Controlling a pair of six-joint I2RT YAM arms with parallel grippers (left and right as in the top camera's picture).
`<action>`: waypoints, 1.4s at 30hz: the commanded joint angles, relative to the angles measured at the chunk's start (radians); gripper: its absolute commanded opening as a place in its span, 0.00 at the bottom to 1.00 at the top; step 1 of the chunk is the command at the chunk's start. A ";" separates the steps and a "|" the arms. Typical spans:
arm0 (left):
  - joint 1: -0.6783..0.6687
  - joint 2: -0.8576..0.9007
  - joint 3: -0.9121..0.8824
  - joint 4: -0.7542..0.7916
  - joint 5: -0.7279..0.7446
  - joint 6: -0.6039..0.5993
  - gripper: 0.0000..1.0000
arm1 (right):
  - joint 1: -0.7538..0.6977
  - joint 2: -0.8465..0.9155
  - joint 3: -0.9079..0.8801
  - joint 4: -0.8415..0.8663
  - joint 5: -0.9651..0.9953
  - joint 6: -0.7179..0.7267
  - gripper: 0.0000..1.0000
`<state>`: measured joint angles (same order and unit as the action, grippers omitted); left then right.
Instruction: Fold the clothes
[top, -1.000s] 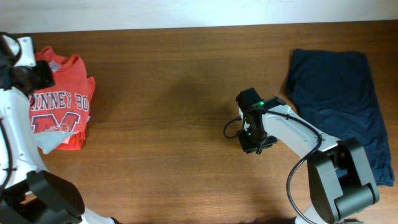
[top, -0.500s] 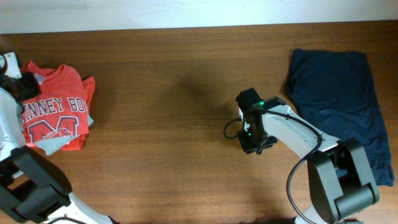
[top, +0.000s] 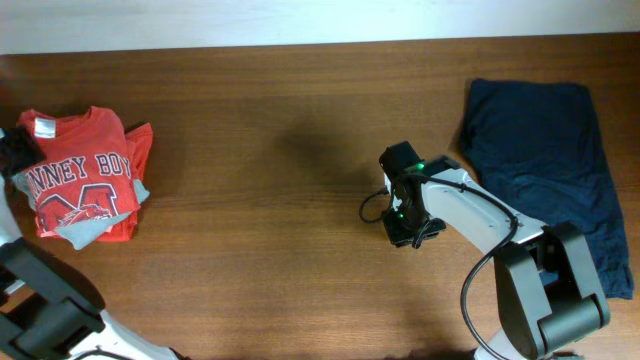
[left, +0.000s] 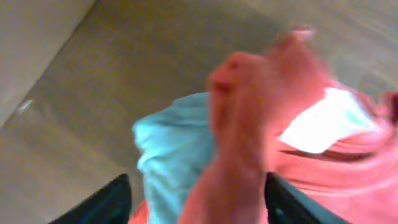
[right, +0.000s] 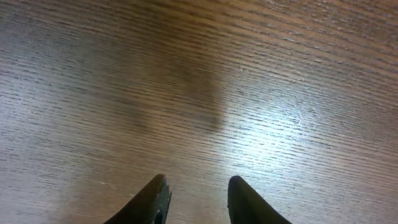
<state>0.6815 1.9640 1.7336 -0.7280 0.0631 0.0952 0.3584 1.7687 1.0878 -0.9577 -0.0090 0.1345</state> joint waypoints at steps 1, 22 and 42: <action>0.038 0.006 0.011 -0.010 -0.016 -0.107 0.70 | -0.007 -0.003 0.018 -0.001 -0.010 0.005 0.37; -0.294 -0.301 0.013 -0.088 0.270 0.063 0.75 | -0.008 -0.003 0.045 0.090 -0.067 0.005 0.99; -0.672 -0.270 0.013 -0.323 0.149 0.053 0.99 | -0.116 -0.027 0.629 -0.079 0.016 0.025 0.99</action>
<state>0.0067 1.6840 1.7401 -1.0206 0.2317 0.1459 0.2932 1.7676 1.6699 -1.0031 -0.0147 0.1345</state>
